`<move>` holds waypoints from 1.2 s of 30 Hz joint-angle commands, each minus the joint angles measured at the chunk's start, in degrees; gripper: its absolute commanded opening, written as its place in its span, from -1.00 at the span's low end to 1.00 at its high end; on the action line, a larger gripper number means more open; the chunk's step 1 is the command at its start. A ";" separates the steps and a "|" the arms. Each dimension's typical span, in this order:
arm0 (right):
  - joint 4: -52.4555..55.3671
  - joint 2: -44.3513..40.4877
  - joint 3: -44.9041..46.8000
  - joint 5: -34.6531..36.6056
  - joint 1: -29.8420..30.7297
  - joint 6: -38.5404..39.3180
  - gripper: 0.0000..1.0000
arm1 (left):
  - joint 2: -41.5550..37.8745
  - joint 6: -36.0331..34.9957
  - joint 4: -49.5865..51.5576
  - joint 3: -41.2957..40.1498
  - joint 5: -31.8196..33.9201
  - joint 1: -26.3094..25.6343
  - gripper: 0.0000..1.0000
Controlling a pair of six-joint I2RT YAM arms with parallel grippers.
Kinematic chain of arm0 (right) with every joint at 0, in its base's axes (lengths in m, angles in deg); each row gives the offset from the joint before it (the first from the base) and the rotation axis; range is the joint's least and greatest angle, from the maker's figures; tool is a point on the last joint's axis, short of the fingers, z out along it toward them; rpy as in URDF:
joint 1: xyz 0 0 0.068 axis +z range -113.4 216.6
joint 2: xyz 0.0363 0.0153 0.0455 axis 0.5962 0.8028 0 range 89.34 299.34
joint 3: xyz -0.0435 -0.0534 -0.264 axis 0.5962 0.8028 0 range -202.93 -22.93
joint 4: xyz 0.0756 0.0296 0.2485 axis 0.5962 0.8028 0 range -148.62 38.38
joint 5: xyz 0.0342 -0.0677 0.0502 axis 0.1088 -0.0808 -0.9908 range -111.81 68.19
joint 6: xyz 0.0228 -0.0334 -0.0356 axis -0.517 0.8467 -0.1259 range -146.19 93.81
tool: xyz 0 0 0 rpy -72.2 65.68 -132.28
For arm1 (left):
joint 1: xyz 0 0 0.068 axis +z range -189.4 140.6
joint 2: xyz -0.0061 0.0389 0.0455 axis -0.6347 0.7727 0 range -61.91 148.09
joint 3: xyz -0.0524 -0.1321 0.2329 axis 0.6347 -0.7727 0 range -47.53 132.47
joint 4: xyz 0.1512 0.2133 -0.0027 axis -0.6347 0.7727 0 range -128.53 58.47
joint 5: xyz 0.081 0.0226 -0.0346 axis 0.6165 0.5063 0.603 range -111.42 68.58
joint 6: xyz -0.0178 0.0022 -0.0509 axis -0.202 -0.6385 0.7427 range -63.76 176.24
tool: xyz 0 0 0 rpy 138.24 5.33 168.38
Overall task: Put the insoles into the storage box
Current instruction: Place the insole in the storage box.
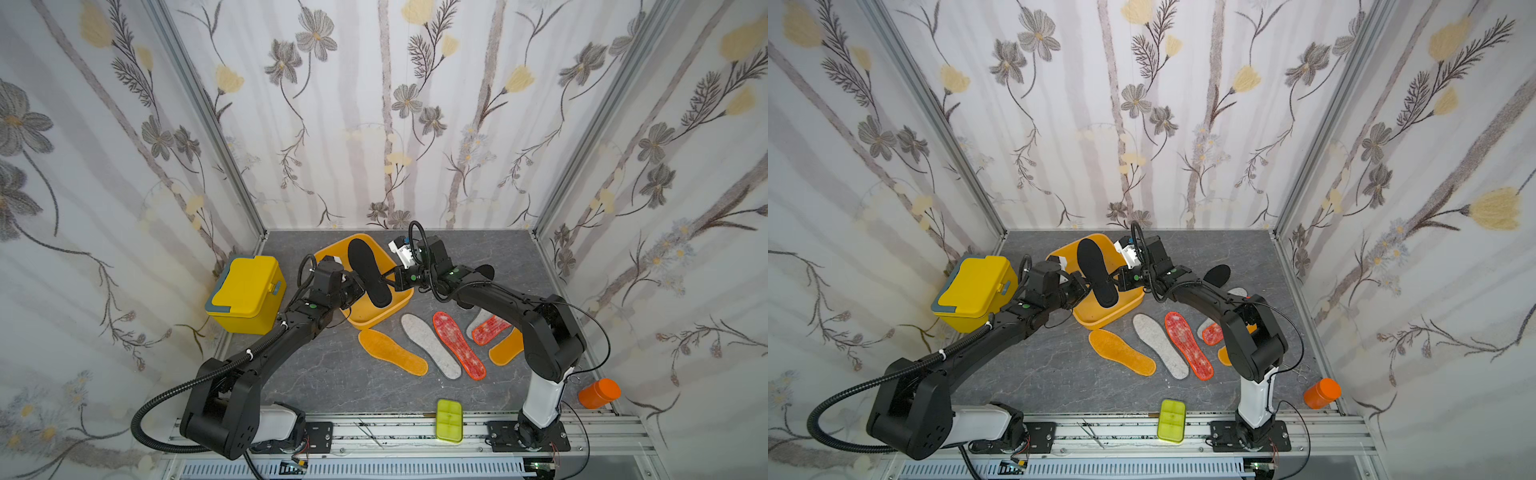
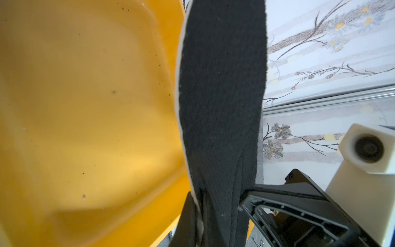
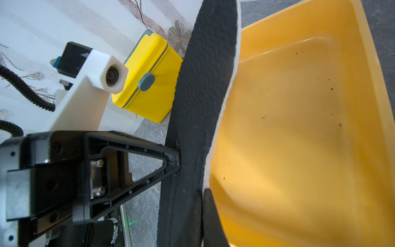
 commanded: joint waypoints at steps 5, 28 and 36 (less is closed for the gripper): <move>1.38 0.42 -2.05 2.03 0.22 1.68 -0.81 | -2.64 1.90 -3.00 -1.24 4.64 0.99 -1.00; 3.39 -9.58 3.85 5.24 -2.72 2.75 -0.11 | 9.24 1.69 4.94 6.25 0.43 7.11 -1.00; 2.11 -12.28 8.32 5.52 -3.57 2.19 -0.10 | 20.86 -0.41 13.07 17.00 -0.59 7.99 -1.00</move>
